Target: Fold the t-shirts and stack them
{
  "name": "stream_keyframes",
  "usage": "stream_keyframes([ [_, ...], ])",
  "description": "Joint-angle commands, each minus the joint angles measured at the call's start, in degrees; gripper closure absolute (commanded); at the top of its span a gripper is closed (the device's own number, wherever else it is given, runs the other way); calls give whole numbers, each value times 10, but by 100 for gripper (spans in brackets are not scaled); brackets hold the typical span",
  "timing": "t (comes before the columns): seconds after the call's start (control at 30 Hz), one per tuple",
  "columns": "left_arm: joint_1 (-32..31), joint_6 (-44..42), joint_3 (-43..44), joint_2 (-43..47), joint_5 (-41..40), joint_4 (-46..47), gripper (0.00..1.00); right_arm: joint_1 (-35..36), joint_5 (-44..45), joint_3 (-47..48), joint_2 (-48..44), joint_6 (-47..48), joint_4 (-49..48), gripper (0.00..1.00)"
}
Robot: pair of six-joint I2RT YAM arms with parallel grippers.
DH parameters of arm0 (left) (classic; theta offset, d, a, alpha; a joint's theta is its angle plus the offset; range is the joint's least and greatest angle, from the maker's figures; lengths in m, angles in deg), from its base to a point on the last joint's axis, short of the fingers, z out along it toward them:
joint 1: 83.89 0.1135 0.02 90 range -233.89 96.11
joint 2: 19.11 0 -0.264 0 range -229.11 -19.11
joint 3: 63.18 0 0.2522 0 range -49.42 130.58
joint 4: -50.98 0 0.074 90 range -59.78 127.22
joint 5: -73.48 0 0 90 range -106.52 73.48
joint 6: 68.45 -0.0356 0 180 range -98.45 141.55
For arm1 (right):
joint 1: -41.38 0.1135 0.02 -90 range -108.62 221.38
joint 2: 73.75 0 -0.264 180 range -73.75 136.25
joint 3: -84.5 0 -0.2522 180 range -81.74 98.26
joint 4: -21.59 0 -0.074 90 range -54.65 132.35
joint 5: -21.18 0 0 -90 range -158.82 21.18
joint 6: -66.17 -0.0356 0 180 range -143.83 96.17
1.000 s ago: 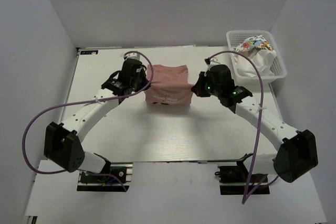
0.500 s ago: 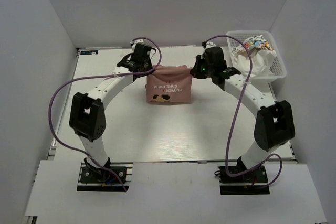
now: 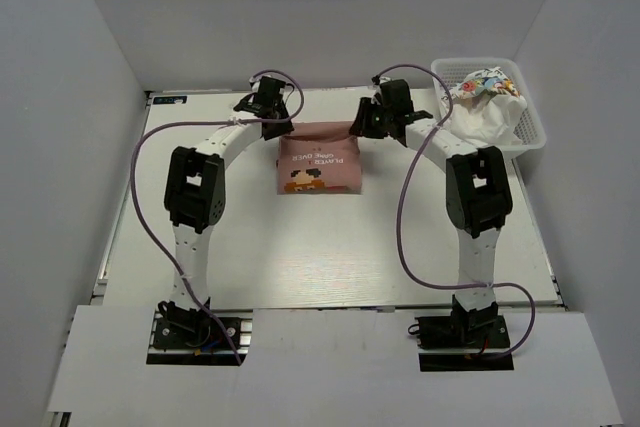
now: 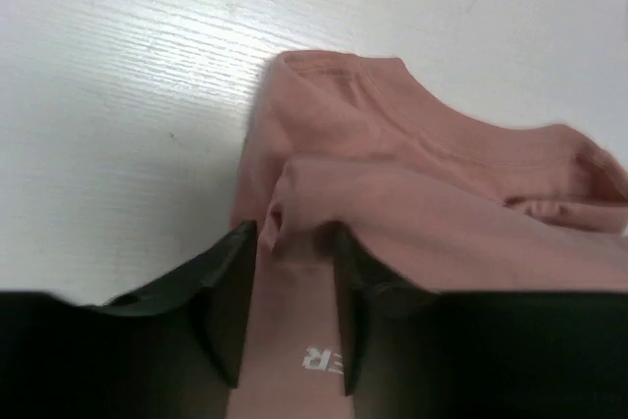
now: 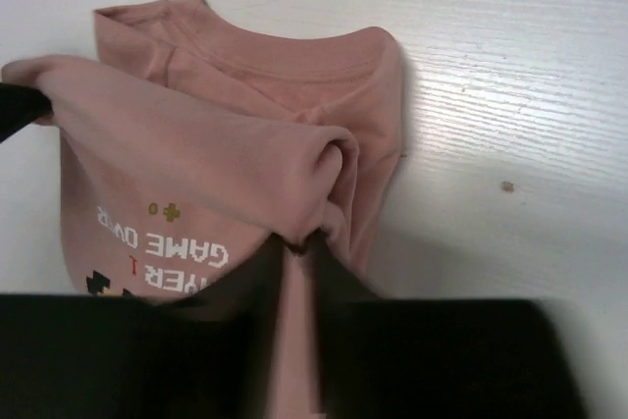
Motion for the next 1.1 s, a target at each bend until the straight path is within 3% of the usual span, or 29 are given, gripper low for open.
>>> stream_keyframes([
  [0.0, 20, -6, 31, -18, 23, 22, 45, -14, 3, 50, 31, 12, -35, 35],
  [0.03, 20, -6, 41, -18, 30, 28, 21, -16, -3, 60, 47, 14, -33, 10],
  [0.07, 26, -6, 48, -25, 30, 28, 0, -19, -9, 91, 61, 27, -31, 10],
  [0.23, 26, -6, 4, 33, 27, 69, 0, -17, -42, 108, 62, 39, -27, 10],
  [0.53, 14, -19, -97, 113, 121, 165, 0, -12, -124, -58, -50, 10, -129, 10],
  [0.67, 14, -30, -64, 61, 179, 201, 0, -7, -180, -34, -22, 3, -164, 10],
  [0.83, 19, -19, 30, -43, 214, 201, 0, -12, -261, 49, 98, -76, -267, 10],
  [0.97, 19, -5, 53, -94, 189, 193, 0, -16, -236, 79, 180, -159, -360, 10],
  [1.07, 32, 14, 53, -116, 160, 164, 0, -31, -169, 80, 223, -206, -409, 10],
])
